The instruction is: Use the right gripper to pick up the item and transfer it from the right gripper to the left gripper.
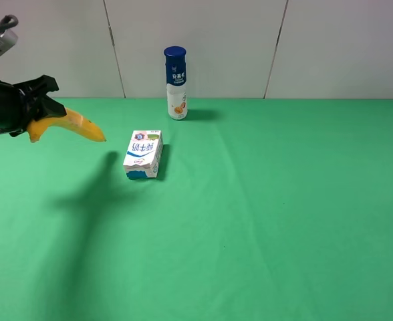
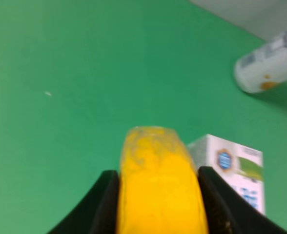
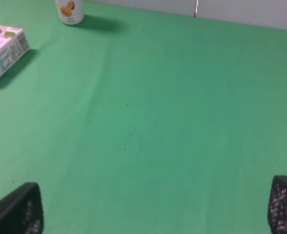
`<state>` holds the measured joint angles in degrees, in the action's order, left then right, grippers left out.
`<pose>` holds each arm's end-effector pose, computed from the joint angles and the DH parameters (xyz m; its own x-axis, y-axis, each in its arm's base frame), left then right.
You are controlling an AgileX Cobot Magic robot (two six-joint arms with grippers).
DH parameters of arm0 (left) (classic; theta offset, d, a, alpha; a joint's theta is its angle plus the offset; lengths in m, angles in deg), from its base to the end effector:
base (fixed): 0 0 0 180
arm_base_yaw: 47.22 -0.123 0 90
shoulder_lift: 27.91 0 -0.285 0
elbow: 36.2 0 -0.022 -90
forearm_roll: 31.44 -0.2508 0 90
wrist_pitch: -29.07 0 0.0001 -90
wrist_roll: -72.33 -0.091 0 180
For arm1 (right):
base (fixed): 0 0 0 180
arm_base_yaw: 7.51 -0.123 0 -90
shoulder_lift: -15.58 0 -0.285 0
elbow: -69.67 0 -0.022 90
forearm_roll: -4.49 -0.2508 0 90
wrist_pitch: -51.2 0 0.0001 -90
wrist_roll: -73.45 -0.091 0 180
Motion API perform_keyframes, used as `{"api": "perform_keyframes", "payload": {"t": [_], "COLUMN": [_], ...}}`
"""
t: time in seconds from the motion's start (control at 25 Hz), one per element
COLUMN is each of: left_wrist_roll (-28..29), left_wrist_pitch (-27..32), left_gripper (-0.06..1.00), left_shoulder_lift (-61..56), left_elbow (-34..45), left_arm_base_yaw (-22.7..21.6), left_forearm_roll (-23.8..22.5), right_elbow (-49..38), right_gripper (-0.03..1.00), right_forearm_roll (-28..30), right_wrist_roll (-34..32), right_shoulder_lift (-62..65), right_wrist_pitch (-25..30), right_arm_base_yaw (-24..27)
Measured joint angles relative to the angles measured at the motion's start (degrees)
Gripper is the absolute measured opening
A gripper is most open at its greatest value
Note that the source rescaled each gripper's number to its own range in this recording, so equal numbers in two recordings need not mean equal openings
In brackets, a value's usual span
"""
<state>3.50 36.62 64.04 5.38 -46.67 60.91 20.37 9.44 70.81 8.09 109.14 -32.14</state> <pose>0.2723 -0.0147 0.1893 -0.6698 -0.3895 -0.6322 -0.1771 0.9106 -0.3735 0.0007 -0.0070 0.2780 -0.3789 -0.1736 -0.9090 -0.3552 0.9343 -0.0304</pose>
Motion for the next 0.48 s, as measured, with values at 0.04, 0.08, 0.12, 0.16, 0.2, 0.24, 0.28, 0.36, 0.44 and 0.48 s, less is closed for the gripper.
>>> {"api": "perform_keyframes", "payload": {"t": [0.04, 0.08, 0.12, 0.16, 0.2, 0.24, 0.28, 0.36, 0.44, 0.48], "left_wrist_roll": [-0.88, -1.63, -2.3, -2.64, -2.86, -3.07, -3.11, -3.21, -3.68, -4.13], "left_wrist_pitch": [-0.9, -1.51, -2.07, -2.65, -2.96, -3.16, -3.23, -3.23, -3.23, -3.23], "left_gripper": [0.0, 0.0, 0.0, 0.0, 0.0, 0.0, 0.0, 0.0, 0.0, 0.0], "left_shoulder_lift": [0.0, 0.0, 0.0, 0.0, 0.0, 0.0, 0.0, 0.0, 0.0, 0.0], "left_elbow": [0.0, 0.0, 0.0, 0.0, 0.0, 0.0, 0.0, 0.0, 0.0, 0.0], "left_arm_base_yaw": [0.0, 0.0, 0.0, 0.0, 0.0, 0.0, 0.0, 0.0, 0.0, 0.0], "left_forearm_roll": [0.0, 0.0, 0.0, 0.0, 0.03, 0.03, 0.03, 0.03, 0.03, 0.03], "right_elbow": [0.0, 0.0, 0.0, 0.0, 0.0, 0.0, 0.0, 0.0, 0.0, 0.0], "right_gripper": [1.0, 1.0, 1.0, 1.0, 1.0, 1.0, 1.0, 1.0, 1.0, 1.0], "right_forearm_roll": [0.0, 0.0, 0.0, 0.0, 0.0, 0.0, 0.0, 0.0, 0.0, 0.0], "right_wrist_roll": [0.0, 0.0, 0.0, 0.0, 0.0, 0.0, 0.0, 0.0, 0.0, 0.0], "right_shoulder_lift": [0.0, 0.0, 0.0, 0.0, 0.0, 0.0, 0.0, 0.0, 0.0, 0.0], "right_wrist_pitch": [0.0, 0.0, 0.0, 0.0, 0.0, 0.0, 0.0, 0.0, 0.0, 0.0], "right_arm_base_yaw": [0.0, 0.0, 0.0, 0.0, 0.0, 0.0, 0.0, 0.0, 0.0, 0.0]}}
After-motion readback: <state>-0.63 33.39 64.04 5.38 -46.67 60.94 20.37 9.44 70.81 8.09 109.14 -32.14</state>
